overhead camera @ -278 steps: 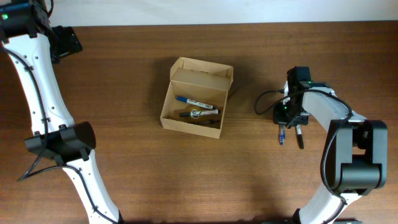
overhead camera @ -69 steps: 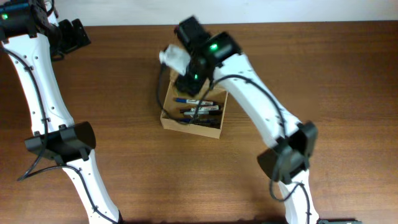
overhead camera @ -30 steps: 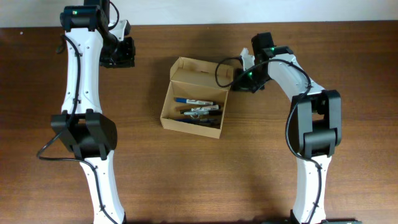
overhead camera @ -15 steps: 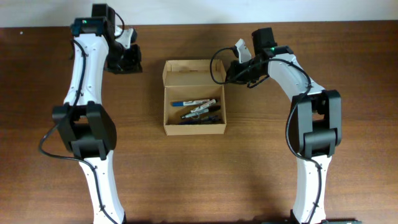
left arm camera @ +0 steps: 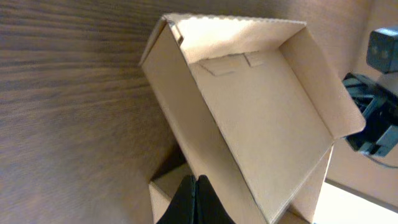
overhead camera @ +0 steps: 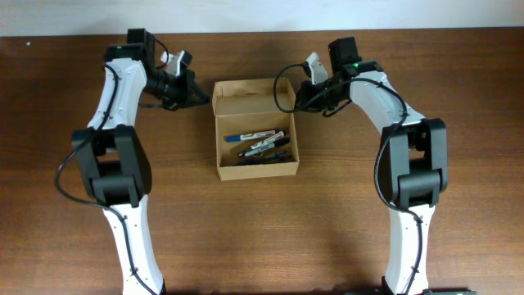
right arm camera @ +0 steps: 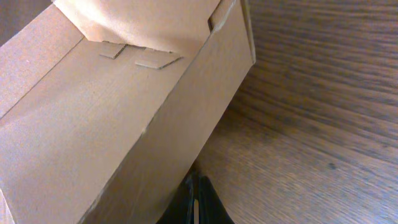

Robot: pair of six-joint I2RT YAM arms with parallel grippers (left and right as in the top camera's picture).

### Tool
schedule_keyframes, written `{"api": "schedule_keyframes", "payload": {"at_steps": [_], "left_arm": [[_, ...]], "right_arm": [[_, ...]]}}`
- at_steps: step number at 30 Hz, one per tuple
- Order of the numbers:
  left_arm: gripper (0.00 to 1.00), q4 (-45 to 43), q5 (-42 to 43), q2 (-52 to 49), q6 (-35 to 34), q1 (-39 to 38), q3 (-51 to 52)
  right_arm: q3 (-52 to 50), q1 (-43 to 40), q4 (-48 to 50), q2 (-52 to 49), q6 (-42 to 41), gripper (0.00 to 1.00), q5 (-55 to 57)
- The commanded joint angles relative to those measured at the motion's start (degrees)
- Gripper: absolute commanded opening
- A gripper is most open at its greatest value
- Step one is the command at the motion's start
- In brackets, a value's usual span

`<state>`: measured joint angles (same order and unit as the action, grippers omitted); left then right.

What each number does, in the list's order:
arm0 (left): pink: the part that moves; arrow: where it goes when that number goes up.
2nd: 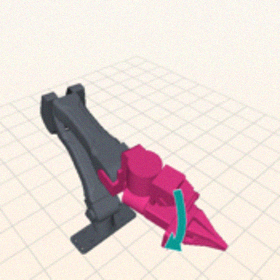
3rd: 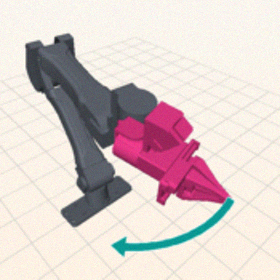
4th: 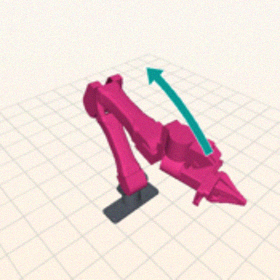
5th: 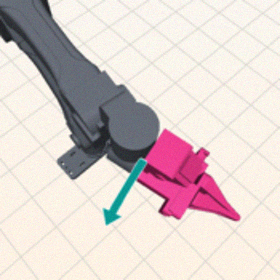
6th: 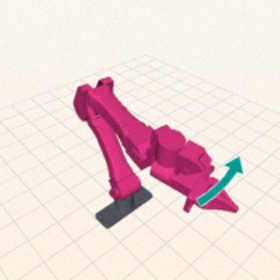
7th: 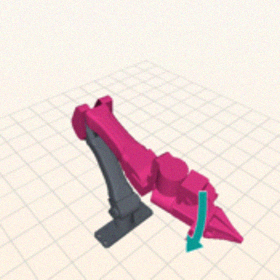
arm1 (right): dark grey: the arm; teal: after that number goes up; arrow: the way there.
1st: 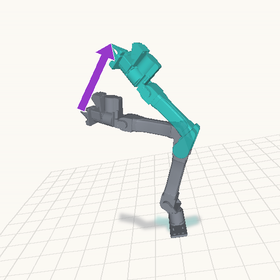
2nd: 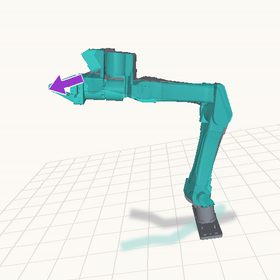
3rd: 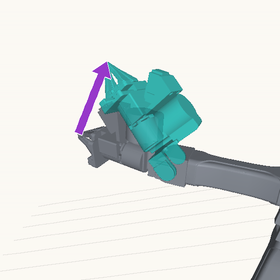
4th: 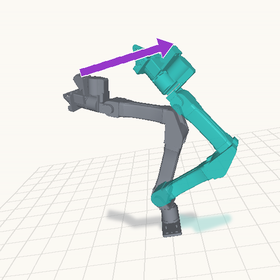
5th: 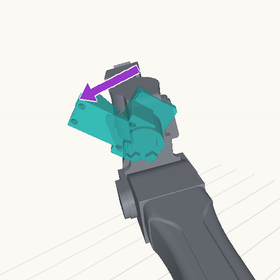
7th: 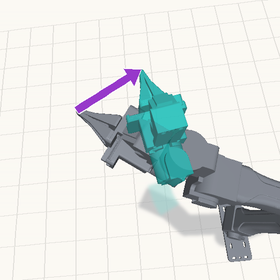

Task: Pack container
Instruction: 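Bring both grippers to the box's lid flaps on either side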

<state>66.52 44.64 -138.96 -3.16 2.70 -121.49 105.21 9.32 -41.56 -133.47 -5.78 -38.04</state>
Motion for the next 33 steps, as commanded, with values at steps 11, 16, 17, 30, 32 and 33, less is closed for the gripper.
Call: {"api": "schedule_keyframes", "payload": {"at_steps": [11,16,17,30,32,33], "left_arm": [[0.02,-3.96,3.72,-6.49,-4.81,0.20,0.39],[0.02,-7.19,6.01,-7.93,-6.67,0.20,0.39],[0.02,-7.72,7.13,-8.15,-6.67,0.20,0.39],[0.02,-20.33,21.46,-8.66,-9.27,0.22,0.24],[0.02,-21.57,23.17,-8.66,-9.25,0.37,-0.13],[0.02,-22.32,24.57,-8.66,-9.20,0.44,-0.74]], "right_arm": [[0.17,0.79,0.09,0.22,0.39,0.04,-0.28],[0.17,0.79,0.90,0.22,0.39,0.04,-0.33],[0.17,0.79,1.18,0.22,0.42,0.04,-0.35],[0.24,0.79,7.61,0.24,1.05,0.04,-2.54],[0.28,0.79,8.33,0.35,1.07,0.04,-2.54],[0.57,0.76,8.41,0.35,1.07,0.04,-2.54]]}}
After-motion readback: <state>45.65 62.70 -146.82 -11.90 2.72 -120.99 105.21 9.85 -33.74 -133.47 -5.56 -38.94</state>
